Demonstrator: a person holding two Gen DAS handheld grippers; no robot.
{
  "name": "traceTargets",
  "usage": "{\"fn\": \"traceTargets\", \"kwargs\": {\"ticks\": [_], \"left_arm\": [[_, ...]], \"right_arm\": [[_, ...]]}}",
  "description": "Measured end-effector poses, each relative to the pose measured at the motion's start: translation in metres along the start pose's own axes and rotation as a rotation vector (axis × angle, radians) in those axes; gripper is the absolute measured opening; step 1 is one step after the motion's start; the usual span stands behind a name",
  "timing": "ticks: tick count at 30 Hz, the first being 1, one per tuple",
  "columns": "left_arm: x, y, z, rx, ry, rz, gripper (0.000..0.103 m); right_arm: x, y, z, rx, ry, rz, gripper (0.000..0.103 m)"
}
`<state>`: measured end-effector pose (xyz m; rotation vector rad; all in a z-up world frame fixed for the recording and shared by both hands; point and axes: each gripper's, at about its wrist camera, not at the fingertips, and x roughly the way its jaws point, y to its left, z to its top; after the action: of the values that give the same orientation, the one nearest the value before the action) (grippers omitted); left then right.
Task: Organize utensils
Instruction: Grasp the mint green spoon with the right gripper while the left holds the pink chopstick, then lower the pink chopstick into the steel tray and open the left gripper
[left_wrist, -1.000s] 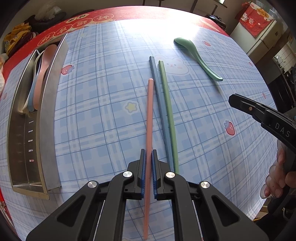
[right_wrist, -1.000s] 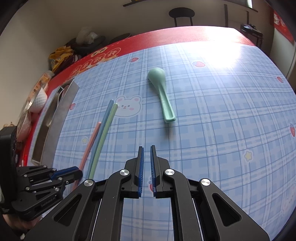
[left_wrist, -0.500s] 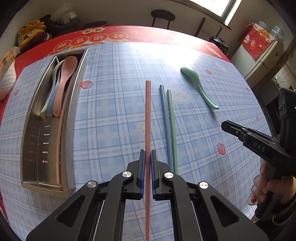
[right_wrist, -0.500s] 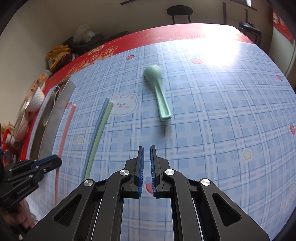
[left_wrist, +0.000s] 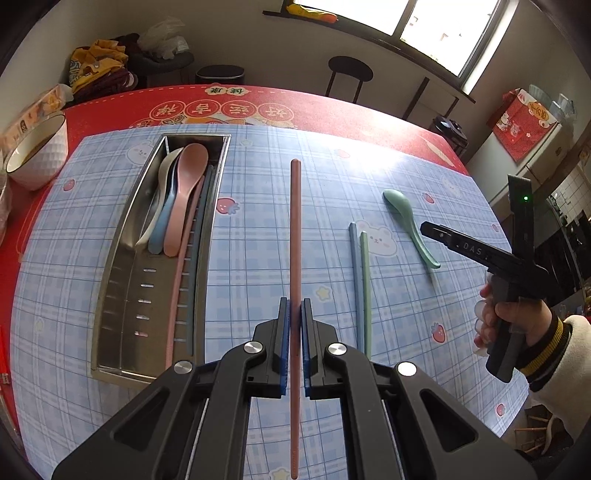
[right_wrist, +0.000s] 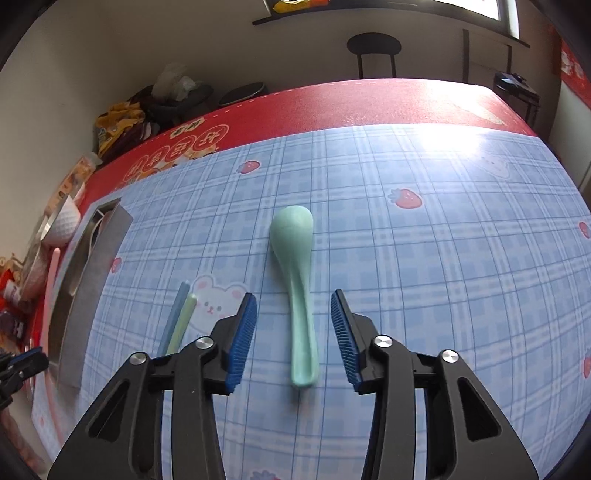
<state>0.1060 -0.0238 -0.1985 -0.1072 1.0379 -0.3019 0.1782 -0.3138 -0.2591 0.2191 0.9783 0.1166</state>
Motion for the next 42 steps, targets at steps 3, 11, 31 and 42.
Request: {"fn": "traceTargets", "kwargs": {"ticks": [3, 11, 31, 42], "left_arm": [[-0.004, 0.007, 0.001, -0.023, -0.005, 0.000, 0.006], [-0.012, 0.022, 0.003, -0.055, -0.020, 0.007, 0.006], [-0.008, 0.033, 0.004, -0.095, -0.011, -0.013, 0.006], [-0.009, 0.033, 0.000, -0.098, -0.013, -0.021, 0.006]], "right_arm": [[0.014, 0.005, 0.005, -0.027, 0.028, -0.026, 0.042], [0.033, 0.013, 0.007, -0.035, 0.068, -0.064, 0.036], [0.012, 0.039, -0.012, -0.131, 0.099, -0.048, 0.016], [0.008, 0.035, -0.018, -0.157, 0.103, -0.123, 0.016]]}}
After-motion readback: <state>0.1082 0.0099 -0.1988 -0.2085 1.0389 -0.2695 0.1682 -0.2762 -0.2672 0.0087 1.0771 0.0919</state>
